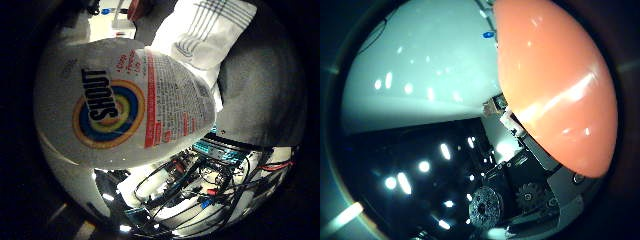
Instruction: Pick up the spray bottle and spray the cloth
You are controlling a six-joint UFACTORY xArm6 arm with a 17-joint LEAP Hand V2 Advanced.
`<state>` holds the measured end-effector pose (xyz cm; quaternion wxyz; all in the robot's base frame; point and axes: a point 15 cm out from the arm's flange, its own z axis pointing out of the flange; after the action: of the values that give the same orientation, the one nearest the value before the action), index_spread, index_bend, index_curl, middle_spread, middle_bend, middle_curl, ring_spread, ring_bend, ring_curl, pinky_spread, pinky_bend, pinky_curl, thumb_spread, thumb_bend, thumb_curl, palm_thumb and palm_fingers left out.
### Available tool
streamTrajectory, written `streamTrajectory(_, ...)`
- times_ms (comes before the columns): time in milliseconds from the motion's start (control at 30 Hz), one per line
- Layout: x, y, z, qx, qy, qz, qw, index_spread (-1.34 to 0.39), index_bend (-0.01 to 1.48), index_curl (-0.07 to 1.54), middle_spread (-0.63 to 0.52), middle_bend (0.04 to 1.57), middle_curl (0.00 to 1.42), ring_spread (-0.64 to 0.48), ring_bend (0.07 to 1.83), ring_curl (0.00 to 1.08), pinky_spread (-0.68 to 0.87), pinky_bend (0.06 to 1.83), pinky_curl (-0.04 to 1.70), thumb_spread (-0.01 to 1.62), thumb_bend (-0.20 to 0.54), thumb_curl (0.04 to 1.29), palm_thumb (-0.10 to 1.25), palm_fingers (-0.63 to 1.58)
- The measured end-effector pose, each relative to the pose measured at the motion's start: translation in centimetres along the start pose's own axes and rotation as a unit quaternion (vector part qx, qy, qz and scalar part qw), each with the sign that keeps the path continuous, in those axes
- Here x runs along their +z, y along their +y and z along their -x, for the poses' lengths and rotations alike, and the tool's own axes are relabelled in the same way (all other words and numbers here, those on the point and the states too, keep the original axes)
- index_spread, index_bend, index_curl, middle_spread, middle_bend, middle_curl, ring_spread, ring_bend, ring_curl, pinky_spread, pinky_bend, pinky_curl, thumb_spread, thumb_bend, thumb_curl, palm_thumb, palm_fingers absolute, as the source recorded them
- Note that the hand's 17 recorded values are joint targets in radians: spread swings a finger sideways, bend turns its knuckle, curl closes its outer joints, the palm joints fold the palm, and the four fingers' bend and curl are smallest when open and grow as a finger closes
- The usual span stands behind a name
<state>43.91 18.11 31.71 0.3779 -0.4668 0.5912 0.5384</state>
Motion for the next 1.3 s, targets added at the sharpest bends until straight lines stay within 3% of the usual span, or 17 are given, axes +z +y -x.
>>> streamTrajectory(267,-0.3,1.5,5.5,-0.049,-0.001,-0.001,0.999,-0.27,1.17,0.66,-0.18,1.34,0.70,-0.23,1.39,0.67,-0.31,1.32,0.64,0.58,-0.015,1.10,1.07,1.20)
streamTrajectory(633,-2.2,7.4,17.4,-0.094,-0.093,0.047,0.990,-0.27,1.16,0.65,-0.18,1.34,0.70,-0.23,1.39,0.68,-0.31,1.32,0.65,0.59,-0.015,1.10,1.07,1.20)
streamTrajectory(867,-2.1,4.6,13.1,-0.111,-0.046,0.010,0.993,-0.27,1.17,0.65,-0.18,1.34,0.70,-0.23,1.39,0.68,-0.31,1.32,0.65,0.59,-0.013,1.10,1.07,1.20)
streamTrajectory(967,-1.5,3.0,7.5,-0.077,-0.023,-0.011,0.997,-0.27,1.17,0.65,-0.18,1.34,0.70,-0.23,1.39,0.68,-0.31,1.32,0.65,0.58,-0.015,1.10,1.07,1.20)
streamTrajectory(1133,-0.9,1.2,1.9,-0.072,0.016,-0.030,0.997,-0.27,1.17,0.65,-0.18,1.34,0.70,-0.23,1.39,0.68,-0.31,1.32,0.65,0.58,-0.015,1.11,1.07,1.20)
streamTrajectory(1300,-0.6,1.5,1.8,-0.082,0.024,-0.026,0.996,-0.27,1.17,0.65,-0.18,1.34,0.70,-0.23,1.39,0.68,-0.31,1.32,0.65,0.58,-0.015,1.11,1.07,1.20)
